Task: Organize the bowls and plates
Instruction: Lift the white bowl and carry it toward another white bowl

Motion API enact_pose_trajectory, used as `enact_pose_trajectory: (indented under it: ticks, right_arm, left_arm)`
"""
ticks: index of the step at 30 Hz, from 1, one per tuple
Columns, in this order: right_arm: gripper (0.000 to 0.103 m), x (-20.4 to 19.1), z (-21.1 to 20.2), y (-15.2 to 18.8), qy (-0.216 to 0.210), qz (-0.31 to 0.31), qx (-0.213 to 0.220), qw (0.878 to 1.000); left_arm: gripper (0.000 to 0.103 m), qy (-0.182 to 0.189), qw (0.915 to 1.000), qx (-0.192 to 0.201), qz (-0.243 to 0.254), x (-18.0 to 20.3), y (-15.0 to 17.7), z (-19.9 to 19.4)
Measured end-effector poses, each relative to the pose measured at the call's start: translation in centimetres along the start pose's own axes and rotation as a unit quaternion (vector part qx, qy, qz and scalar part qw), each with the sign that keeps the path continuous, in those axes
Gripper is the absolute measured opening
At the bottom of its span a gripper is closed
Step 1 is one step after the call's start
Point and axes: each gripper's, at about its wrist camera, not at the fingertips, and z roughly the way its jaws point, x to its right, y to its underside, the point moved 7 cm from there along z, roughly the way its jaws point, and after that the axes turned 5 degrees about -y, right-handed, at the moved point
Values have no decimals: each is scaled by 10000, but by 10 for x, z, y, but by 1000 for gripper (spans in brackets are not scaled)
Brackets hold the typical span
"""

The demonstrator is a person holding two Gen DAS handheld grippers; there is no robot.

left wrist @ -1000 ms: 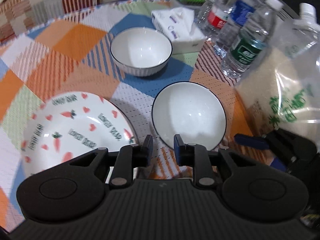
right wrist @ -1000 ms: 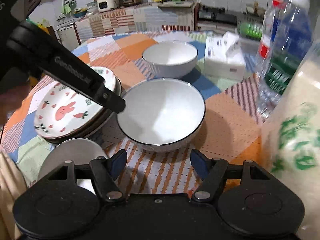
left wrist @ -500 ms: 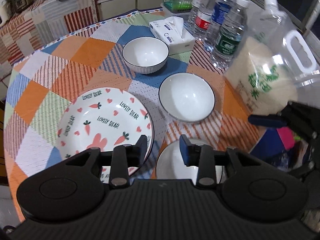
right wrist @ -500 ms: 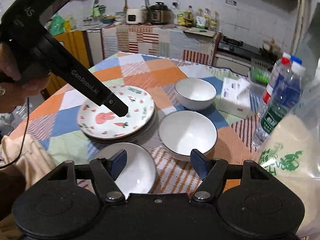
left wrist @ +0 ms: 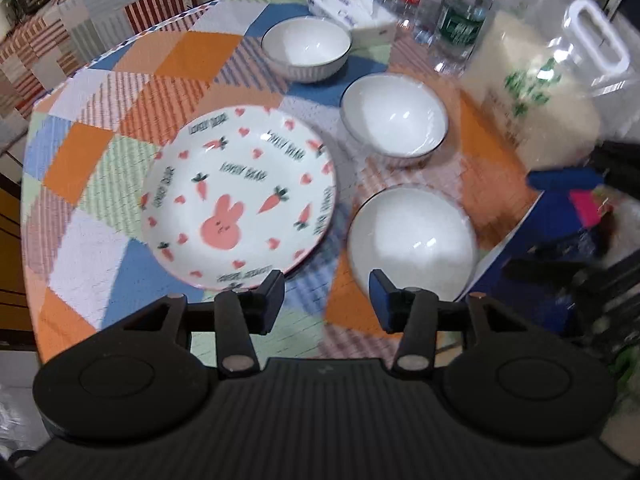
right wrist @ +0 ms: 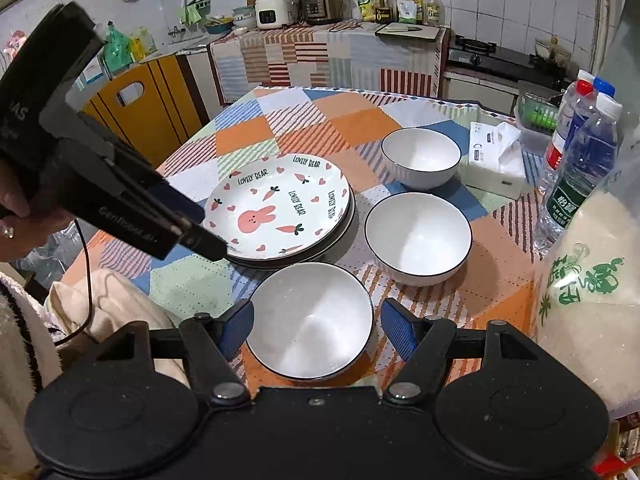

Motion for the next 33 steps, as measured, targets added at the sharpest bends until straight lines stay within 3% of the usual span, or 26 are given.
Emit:
enact_pose_trajectory:
  ticks: [9, 25, 28, 30, 33]
  right_arm:
    - [75, -5, 14, 9, -297, -23, 43, 9995]
    - [73, 35, 73, 44, 254, 1063, -384, 9933]
    - [63, 40, 76, 45, 158, 1344, -341, 9902]
    - [44, 42, 76, 45, 139, 1473, -320, 9885]
    - [25, 45, 77, 45, 327, 1487, -334, 9878]
  left_arm:
    - [46, 280, 9994, -194, -97, 1, 17, 26]
    - [46, 970, 9932, -192, -614, 8, 16, 68]
    - [43, 1154, 9910, -170, -655, 14, 13, 72]
    - [39, 1259, 9897, -191, -650, 19, 12, 76]
    - [31, 1293, 9896, -213, -599, 24, 12, 81]
